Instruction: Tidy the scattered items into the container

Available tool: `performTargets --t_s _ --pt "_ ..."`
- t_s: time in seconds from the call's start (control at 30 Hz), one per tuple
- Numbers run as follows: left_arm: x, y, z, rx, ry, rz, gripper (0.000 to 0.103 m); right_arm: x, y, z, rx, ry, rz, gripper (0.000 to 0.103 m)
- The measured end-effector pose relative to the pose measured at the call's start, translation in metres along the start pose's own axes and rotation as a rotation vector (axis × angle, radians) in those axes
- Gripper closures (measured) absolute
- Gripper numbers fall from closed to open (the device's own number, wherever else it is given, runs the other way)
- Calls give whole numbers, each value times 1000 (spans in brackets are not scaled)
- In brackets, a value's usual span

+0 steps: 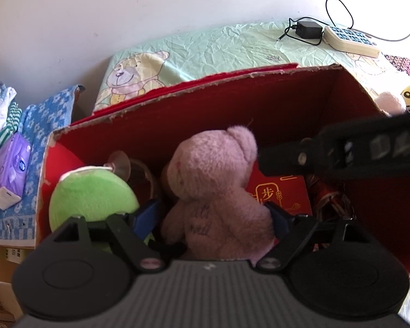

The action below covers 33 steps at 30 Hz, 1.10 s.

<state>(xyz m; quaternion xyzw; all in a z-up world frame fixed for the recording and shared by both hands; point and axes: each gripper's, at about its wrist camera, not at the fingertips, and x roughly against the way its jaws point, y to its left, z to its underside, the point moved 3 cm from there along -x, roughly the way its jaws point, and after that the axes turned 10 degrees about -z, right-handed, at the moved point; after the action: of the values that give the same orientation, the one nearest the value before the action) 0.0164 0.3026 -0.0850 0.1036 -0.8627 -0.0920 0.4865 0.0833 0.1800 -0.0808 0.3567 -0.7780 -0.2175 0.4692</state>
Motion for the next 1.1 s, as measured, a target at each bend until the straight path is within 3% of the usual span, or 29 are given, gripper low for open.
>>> performTargets --t_s 0.13,0.37,0.5,0.7,1.1 --pt "0 0 1 -2 4 0 17 -11 0 4 26 43 56 80" --pt "0 3 1 -7 1 -1 18 -28 5 8 37 93 46 81" --pt "0 5 0 -12 2 -10 25 -37 11 10 60 115 39 82" --pt "0 1 6 -48 -20 -45 27 -45 15 13 82 128 41 82" --pt "7 7 16 -88 -62 -35 29 -30 11 17 62 113 30 82"
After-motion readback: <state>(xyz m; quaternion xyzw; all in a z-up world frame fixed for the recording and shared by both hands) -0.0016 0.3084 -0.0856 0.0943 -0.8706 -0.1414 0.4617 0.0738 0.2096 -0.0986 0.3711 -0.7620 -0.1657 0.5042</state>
